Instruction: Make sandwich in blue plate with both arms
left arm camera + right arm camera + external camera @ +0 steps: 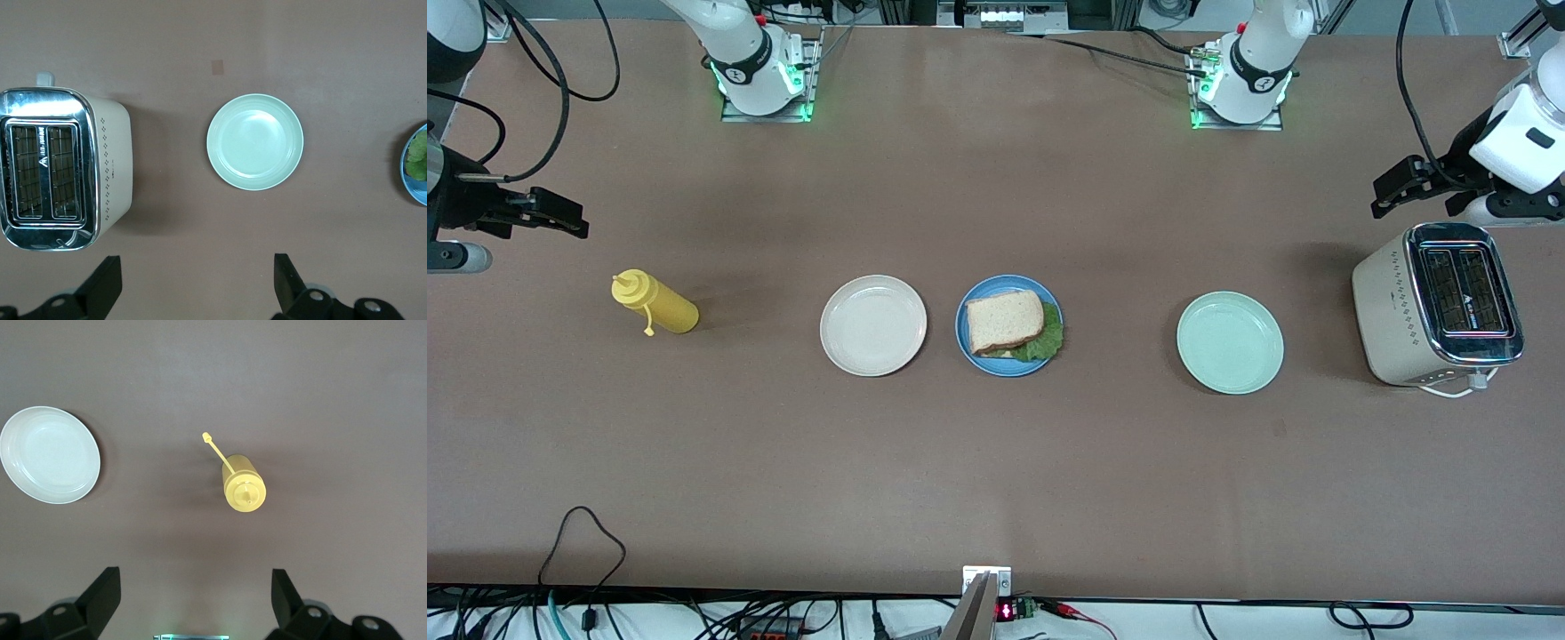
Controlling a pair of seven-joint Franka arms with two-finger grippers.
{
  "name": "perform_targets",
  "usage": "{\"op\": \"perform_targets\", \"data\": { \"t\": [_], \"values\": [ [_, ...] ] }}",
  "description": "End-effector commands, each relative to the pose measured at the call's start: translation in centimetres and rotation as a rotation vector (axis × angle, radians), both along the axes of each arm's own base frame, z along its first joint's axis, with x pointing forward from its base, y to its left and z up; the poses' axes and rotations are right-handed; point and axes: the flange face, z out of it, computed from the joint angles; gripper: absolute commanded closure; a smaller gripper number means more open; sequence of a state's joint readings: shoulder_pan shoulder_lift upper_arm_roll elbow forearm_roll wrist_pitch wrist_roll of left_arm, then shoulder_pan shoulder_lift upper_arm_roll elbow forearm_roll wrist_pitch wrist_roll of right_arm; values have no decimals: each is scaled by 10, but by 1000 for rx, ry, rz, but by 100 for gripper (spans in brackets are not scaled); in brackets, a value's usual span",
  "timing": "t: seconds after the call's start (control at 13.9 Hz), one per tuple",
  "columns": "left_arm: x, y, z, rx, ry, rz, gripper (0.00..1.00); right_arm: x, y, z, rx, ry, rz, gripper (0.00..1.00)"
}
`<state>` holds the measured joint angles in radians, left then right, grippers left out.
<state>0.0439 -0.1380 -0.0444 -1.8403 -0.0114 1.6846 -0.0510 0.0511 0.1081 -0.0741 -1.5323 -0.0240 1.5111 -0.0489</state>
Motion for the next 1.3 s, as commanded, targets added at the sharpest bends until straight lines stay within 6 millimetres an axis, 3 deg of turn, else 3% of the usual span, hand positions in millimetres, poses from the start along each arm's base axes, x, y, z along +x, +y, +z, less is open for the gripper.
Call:
{"op": "perform_targets", "data": {
  "t": [0.0,0.43,1.23],
  "values": [
    [-5,-4,-3,15,1,-15,0,-6,-2,6,7,-4,-16,0],
    [-3,-20,-6,16,2,-38,0,-6,-1,5,7,-6,-19,0],
    [1,-1,2,8,-31,-11,0,-6,-1,4,5,-4,-16,0]
  ]
}}
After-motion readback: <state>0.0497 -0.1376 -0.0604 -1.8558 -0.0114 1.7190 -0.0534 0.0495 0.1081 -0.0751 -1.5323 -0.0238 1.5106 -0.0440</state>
